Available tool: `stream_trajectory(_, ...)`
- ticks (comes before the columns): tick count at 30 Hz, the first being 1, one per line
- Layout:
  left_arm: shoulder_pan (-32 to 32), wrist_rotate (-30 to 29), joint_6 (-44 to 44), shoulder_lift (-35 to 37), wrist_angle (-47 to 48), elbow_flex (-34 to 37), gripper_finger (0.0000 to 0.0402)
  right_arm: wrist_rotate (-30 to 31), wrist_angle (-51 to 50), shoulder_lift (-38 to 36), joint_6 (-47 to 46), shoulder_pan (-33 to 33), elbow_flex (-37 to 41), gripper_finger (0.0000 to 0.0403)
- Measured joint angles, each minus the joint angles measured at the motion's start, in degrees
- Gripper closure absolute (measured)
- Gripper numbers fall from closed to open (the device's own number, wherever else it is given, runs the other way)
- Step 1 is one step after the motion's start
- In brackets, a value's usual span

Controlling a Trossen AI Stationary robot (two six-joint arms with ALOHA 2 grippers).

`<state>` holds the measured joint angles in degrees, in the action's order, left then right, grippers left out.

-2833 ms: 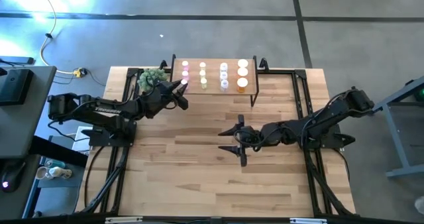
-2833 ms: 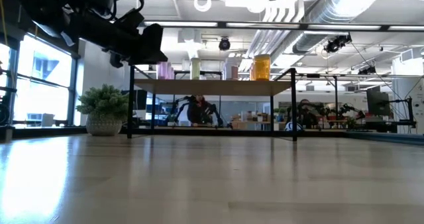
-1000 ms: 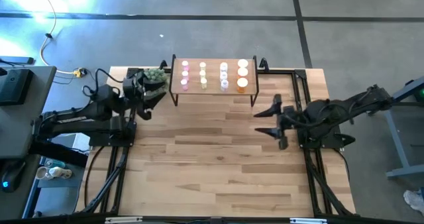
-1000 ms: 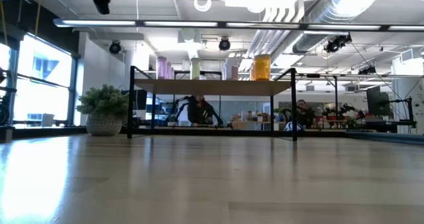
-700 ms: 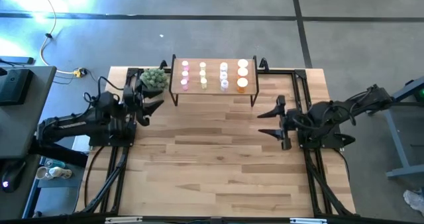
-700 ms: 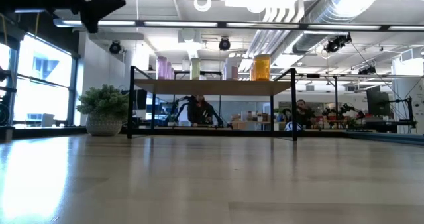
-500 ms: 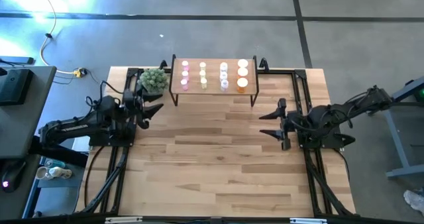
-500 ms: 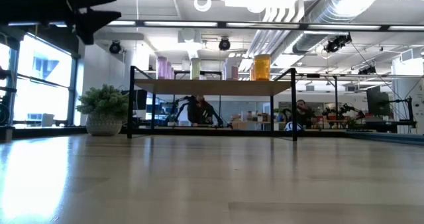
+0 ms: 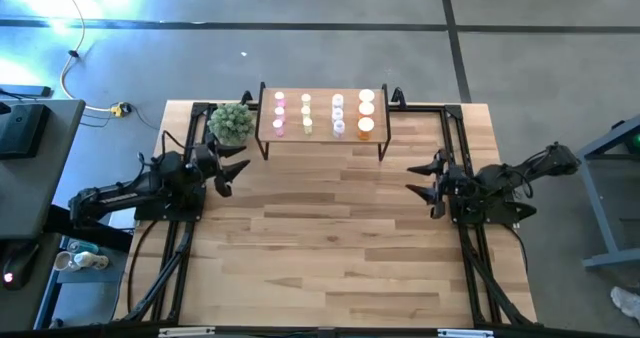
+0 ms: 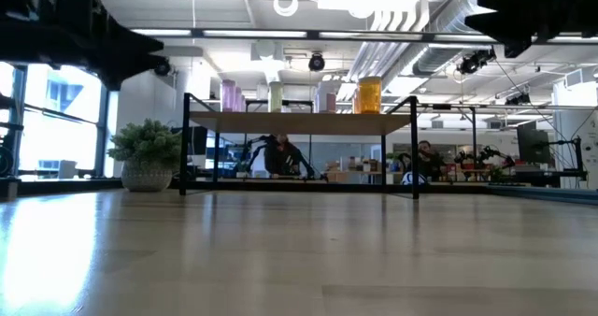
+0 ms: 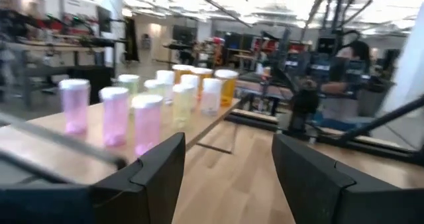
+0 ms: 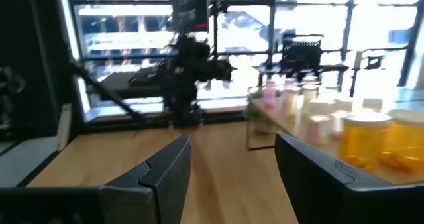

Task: Pick and place medicine bottles onto shelf by color
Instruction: Return to Home position

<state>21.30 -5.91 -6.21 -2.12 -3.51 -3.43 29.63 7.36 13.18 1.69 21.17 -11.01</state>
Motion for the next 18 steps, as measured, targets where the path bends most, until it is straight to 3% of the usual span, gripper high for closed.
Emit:
stream_trajectory(3, 0.0, -1.0, 1.1, 1.7, -0.3, 3.0, 0.0186, 0.9, -0.4, -4.0, 1.9, 0.0, 1.9, 0.0194)
stream_trajectory(10, 0.0, -4.1, 2.4, 1.9, 0.3, 2.7, 0.0186, 2.3, -1.9, -11.4, 0.0, 0.0, 7.9, 0.0194)
stream_trajectory(18, 0.0, -4.6, 2.8, 1.1, 1.6, 2.7, 0.0186, 13.7, -5.7, -13.2, -6.0, 0.0, 9.3, 0.0194)
